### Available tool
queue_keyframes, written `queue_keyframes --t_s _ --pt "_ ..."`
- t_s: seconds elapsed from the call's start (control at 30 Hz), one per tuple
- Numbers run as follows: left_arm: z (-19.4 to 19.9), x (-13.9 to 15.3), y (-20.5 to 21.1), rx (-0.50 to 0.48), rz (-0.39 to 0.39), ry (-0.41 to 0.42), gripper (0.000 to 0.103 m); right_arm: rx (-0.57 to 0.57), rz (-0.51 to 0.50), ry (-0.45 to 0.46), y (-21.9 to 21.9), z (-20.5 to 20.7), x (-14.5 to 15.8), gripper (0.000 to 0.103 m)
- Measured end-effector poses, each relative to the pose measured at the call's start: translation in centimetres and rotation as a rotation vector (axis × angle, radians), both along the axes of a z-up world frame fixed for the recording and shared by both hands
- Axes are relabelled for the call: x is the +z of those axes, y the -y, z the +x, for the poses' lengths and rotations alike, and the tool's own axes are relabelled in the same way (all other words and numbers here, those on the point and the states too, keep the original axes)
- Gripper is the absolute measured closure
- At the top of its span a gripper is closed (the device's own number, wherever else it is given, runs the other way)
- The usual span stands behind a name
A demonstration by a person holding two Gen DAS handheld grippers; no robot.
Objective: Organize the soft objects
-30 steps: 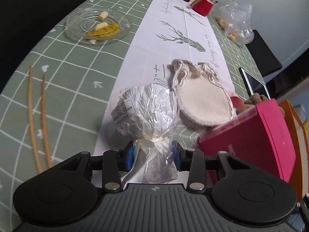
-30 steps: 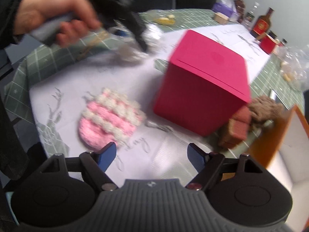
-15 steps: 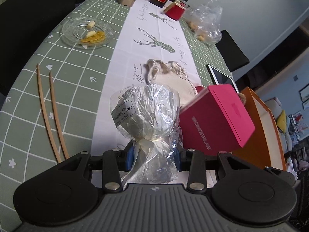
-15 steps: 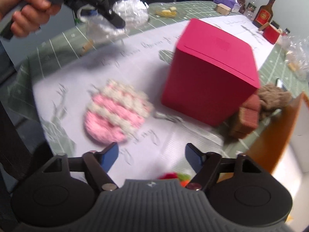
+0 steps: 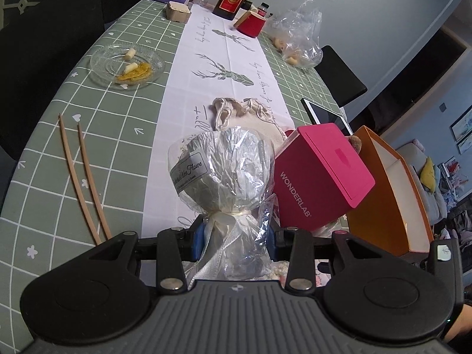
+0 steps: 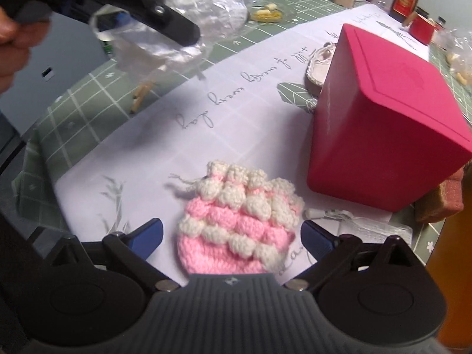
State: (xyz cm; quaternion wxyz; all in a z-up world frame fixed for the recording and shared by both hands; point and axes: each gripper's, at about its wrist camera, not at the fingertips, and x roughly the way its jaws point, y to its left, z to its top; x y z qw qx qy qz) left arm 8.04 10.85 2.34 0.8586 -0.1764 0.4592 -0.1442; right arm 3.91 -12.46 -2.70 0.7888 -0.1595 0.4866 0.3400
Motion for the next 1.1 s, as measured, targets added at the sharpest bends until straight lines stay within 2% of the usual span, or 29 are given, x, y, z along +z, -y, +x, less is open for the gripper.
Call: queue_keyframes --t_s 0.07,0.13,0.2,0.3,0.6,0.77,0.87,0.9,1.1 --pt "-0.1 0.0 -0.1 0.0 0.003 -0.001 0.058 -0.007 -0.002 -0.004 -0.5 0.1 -0.3 0.006" --pt "-0.1 0.0 -0.2 0.002 0.004 0.001 0.058 -0.003 -0.023 0.013 -0.9 0.1 -0.5 0.011" --pt "-0.1 0.1 -0.1 0.003 0.005 0.006 0.058 0.002 -0.035 0.026 -1.1 0.2 -0.5 0.021" --pt "-0.1 0.2 0.0 -0.001 0.006 0.012 0.058 0.003 -0.029 0.021 -1.0 0.4 -0.2 0.029" --pt "-0.1 0.3 0.5 -0.009 0.009 0.018 0.058 0.041 -0.019 0.045 -0.3 -0.3 0.7 0.043" --pt "-0.1 0.3 0.6 -0.009 0.008 0.019 0.058 0.033 -0.006 0.031 -0.1 -0.1 0.8 0.045" --pt "0.0 0.3 0.7 -0.01 0.01 0.018 0.058 0.02 -0.018 0.012 -0.3 0.1 -0.2 0.034" --pt "0.0 0.3 0.8 -0.012 0.011 0.018 0.058 0.02 -0.023 0.013 -0.5 0.1 -0.5 0.034" --pt "-0.2 0.6 1.0 -0.017 0.022 0.032 0.058 0.012 0.0 0.032 -0.3 0.2 0.0 0.052"
